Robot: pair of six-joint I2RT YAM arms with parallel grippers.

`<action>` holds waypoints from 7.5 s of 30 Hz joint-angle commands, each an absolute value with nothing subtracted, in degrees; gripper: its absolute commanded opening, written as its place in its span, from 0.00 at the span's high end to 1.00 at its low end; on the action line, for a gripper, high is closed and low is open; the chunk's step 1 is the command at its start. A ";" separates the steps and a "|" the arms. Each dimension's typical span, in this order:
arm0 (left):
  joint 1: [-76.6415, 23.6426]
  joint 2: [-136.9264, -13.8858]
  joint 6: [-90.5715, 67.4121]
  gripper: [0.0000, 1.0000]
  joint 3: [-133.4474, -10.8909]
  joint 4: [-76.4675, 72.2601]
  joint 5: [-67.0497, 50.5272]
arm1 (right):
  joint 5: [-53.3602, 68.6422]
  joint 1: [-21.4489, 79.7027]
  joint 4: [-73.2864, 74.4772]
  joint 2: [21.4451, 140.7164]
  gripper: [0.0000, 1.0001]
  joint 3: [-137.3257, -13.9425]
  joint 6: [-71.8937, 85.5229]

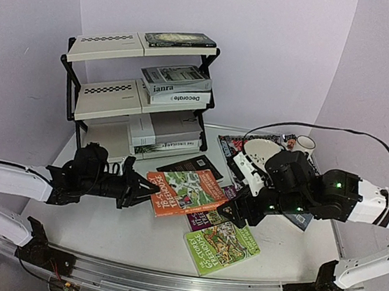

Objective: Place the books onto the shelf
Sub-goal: Pick up the book from the book pile, then pass from the left arm to the right, then place the book on the book pile, then pick up the book from the book pile.

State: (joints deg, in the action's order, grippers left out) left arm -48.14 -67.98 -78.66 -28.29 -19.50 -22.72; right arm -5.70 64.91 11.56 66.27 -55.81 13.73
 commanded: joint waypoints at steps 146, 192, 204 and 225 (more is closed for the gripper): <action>-50.57 -57.50 -18.24 0.05 -49.70 17.92 5.96 | -12.00 69.10 -1.63 87.14 0.17 -54.34 -32.69; -80.23 -97.38 6.47 0.08 -60.99 6.16 25.97 | 34.31 35.57 -18.79 86.32 0.34 -32.56 57.65; -80.06 -92.51 5.23 0.08 -57.23 5.31 26.36 | 39.29 34.28 -33.96 92.91 0.60 -28.28 67.17; -83.44 -93.86 10.98 0.03 -56.98 8.47 34.35 | 37.70 34.32 -24.32 83.13 0.56 -29.60 65.73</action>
State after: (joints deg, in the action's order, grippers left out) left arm -83.66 -93.62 9.76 -57.38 7.60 30.84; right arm 37.51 34.11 -29.64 82.70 -28.67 69.96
